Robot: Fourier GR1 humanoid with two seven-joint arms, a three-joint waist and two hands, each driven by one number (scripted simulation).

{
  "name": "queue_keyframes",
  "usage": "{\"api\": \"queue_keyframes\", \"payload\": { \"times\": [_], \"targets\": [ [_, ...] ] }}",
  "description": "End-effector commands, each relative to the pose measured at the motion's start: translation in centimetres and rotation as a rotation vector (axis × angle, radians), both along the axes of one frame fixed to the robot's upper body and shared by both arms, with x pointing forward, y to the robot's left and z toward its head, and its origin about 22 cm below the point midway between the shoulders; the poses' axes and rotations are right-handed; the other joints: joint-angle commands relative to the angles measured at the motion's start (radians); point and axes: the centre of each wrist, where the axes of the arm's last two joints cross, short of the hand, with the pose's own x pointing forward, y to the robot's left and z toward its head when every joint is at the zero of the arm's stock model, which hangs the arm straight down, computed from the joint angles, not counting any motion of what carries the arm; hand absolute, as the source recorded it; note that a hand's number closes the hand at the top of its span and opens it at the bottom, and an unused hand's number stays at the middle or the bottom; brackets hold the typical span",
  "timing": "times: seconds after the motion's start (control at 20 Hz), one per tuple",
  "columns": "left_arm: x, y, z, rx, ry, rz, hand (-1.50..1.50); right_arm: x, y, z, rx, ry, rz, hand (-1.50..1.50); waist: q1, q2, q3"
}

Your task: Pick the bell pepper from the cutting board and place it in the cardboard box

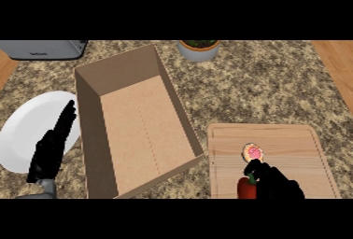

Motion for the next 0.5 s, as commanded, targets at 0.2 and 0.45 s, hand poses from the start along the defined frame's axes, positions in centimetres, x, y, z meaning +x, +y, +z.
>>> {"api": "queue_keyframes", "payload": {
  "times": [0.2, 0.45],
  "targets": [
    [0.2, 0.0, 0.3, -0.015, 0.001, 0.000, 0.00, -1.7, 4.3, 6.1, 0.305, -0.322, 0.237, 1.50, 0.011, -0.001, 0.001],
    [0.5, -0.5, 0.0, -0.018, -0.016, -0.022, 0.00, 0.8, 5.2, 9.1, 0.356, -0.376, 0.309, 1.50, 0.017, 0.004, 0.000]
  ]
}}
